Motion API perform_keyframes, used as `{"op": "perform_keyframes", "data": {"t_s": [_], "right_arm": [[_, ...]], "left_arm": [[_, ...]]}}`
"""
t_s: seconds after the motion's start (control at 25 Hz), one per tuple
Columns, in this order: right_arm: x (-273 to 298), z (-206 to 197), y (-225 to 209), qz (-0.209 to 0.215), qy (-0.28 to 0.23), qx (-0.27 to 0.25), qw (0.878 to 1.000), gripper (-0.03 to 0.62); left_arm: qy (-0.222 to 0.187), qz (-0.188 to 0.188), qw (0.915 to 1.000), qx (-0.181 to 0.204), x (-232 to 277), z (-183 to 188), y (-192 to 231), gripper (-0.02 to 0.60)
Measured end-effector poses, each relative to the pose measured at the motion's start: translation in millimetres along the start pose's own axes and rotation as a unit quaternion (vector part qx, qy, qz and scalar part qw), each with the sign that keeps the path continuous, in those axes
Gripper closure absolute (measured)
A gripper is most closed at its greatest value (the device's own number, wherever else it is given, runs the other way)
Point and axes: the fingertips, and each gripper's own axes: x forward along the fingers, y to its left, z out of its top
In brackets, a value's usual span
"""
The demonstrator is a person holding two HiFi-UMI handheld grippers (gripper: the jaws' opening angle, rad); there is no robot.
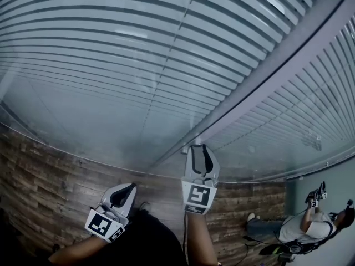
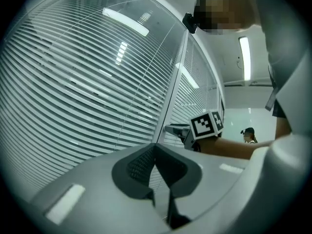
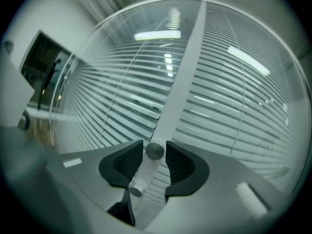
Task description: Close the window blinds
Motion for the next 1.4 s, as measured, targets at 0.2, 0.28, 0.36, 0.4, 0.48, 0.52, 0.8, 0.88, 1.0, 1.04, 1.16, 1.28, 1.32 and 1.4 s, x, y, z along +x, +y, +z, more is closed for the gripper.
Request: {"op": "perform_keyframes", "data": {"t_s": [0.2, 0.28, 0.36, 0.4, 0.48, 0.52, 0.8, 0.88, 1.0, 1.04, 1.16, 1.28, 1.32, 1.4], "right_arm": [[1.7, 0.1, -7.5, 0.011, -0.001, 0.148, 0.989, 0.430], [3.5, -4.5, -9.2, 0.016, -0.001, 0.189, 0.982, 0.434], [5.1, -6.3, -10.5, 0.020, -0.005, 0.215, 0.976, 0.442], [5.2, -5.3, -11.2, 0.021, -0.010, 0.225, 0.974, 0.447], [3.7, -0.6, -12.9, 0.020, -0.023, 0.237, 0.971, 0.453], [3.0, 1.8, -13.7, 0.017, -0.028, 0.238, 0.971, 0.453], [3.4, 3.7, -14.1, 0.006, -0.024, 0.209, 0.978, 0.465], [2.9, 3.0, -11.0, 0.002, -0.017, 0.179, 0.984, 0.467], [3.3, -1.5, -7.1, 0.008, -0.004, 0.158, 0.987, 0.468], [3.9, -2.7, -7.0, 0.010, -0.001, 0.152, 0.988, 0.468], [4.7, -2.2, -4.9, 0.006, 0.006, 0.100, 0.995, 0.467], [3.2, 4.9, -3.1, -0.015, 0.012, 0.016, 1.000, 0.468], [2.7, 6.4, -2.3, -0.022, 0.014, -0.010, 1.000, 0.468], [2.1, 6.8, 0.5, -0.033, 0.019, -0.064, 0.997, 0.468]], "left_arm": [[-0.002, -0.001, 1.0000, 0.005, 0.7, 10.6, -5.2, 0.583], [-0.001, 0.000, 1.0000, 0.005, -1.3, 10.7, -5.0, 0.583], [0.000, 0.004, 1.0000, 0.005, -3.0, 10.1, -2.4, 0.583], [0.001, 0.006, 1.0000, 0.005, -3.7, 9.7, -1.2, 0.583], [0.004, 0.008, 0.9999, 0.004, -4.7, 8.9, 0.1, 0.583], [0.005, 0.009, 0.9999, 0.004, -4.9, 8.5, 0.5, 0.583], [0.011, 0.010, 0.9999, -0.002, -5.0, 6.2, 2.7, 0.583], [0.012, 0.009, 0.9999, -0.004, -5.9, 4.1, 3.5, 0.583], [0.014, 0.008, 0.9999, -0.004, -6.1, -1.3, 5.3, 0.583], [0.015, 0.008, 0.9998, -0.004, -5.2, -2.7, 5.9, 0.583], [0.017, 0.010, 0.9998, -0.005, -4.0, -3.1, 6.8, 0.583], [0.018, 0.009, 0.9998, -0.001, -3.4, 2.8, 4.1, 0.583], [0.018, 0.009, 0.9998, 0.001, -4.0, 4.3, 3.9, 0.583], [0.017, 0.012, 0.9998, 0.003, -6.3, 5.2, 5.6, 0.583]]}}
